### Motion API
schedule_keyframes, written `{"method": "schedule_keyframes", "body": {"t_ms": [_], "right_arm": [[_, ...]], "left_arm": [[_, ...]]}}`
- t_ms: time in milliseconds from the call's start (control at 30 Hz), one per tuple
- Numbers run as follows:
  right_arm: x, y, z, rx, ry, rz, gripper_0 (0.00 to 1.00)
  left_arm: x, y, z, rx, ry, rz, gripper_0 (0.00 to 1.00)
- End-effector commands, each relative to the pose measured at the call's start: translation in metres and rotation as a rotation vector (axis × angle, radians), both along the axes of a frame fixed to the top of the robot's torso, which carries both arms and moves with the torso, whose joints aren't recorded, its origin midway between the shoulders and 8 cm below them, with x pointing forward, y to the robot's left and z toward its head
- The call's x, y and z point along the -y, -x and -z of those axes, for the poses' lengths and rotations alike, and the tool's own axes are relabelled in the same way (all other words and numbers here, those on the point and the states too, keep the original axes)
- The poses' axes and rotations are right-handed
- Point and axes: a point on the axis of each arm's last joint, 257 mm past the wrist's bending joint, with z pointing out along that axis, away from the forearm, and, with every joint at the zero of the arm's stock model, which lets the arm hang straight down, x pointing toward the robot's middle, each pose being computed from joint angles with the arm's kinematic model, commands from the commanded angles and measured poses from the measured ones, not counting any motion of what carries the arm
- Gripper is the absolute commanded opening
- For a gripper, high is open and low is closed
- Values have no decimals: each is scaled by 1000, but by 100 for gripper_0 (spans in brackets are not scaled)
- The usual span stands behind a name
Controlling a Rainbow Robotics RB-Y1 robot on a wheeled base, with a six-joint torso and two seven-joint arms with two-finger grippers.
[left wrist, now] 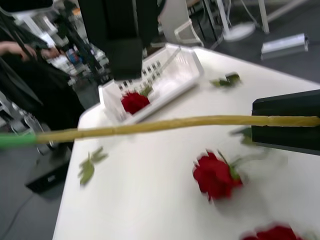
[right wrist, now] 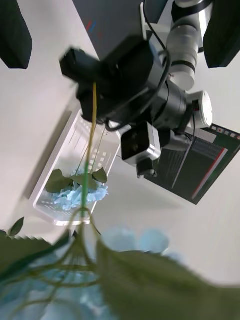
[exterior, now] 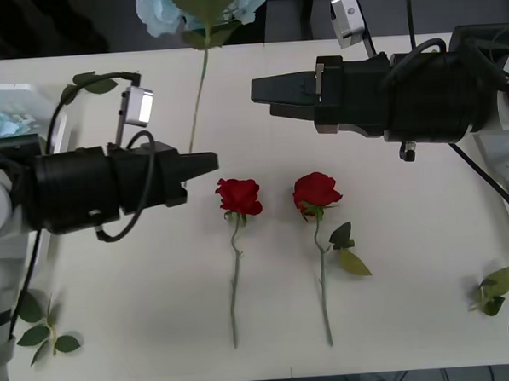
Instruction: Place the red flowers into the right box and the blue flowers into the left box. If a person shows an open palm, hand one flower to the person first, then continue sorting.
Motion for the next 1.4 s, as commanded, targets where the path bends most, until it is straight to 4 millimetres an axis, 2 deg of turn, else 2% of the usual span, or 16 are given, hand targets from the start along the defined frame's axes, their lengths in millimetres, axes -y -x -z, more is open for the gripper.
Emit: {"method": "schedule_keyframes", "body": {"t_ms": [33, 167, 233, 267, 300, 333, 400, 467, 633, 800, 1067, 1200, 1400], "right_arm": [[-2, 3, -19, 50, -16, -11, 100], [17, -5, -32, 94, -16, 35, 100], [28, -10, -24, 111, 47, 66, 100], [37, -13, -15, 107, 96, 81, 100], [41, -14, -11, 97, 117, 88, 100], [51, -15, 1, 58, 171, 103, 100], [61, -16, 17, 15, 234, 119, 100], [75, -16, 37, -41, 332, 153, 100], [101, -15, 72, -148, 512, 266, 100], [118, -9, 109, -266, 658, 374, 100], [132, -3, 164, -307, 873, 494, 100], [136, -1, 193, -284, 975, 522, 100], [142, -5, 230, -217, 1110, 572, 100]], "left_arm": [[-58, -9, -10, -13, -123, -114, 0], [-119, -16, -8, -42, -240, -233, 0], [-153, -18, -5, -53, -318, -300, 0], [-174, -19, -3, -59, -364, -342, 0], [-184, -19, -2, -64, -385, -361, 0], [-207, -19, -1, -73, -435, -405, 0], [-230, -18, -1, -85, -485, -447, 0], [-264, -14, -2, -104, -562, -508, 0], [-319, -8, -5, -132, -693, -618, 0], [-362, 1, 2, -193, -700, -705, 0], [-407, 9, 6, -240, -669, -769, 0], [-439, 4, 16, -228, -692, -802, 0], [-475, -10, 37, -201, -697, -838, 0]]}}
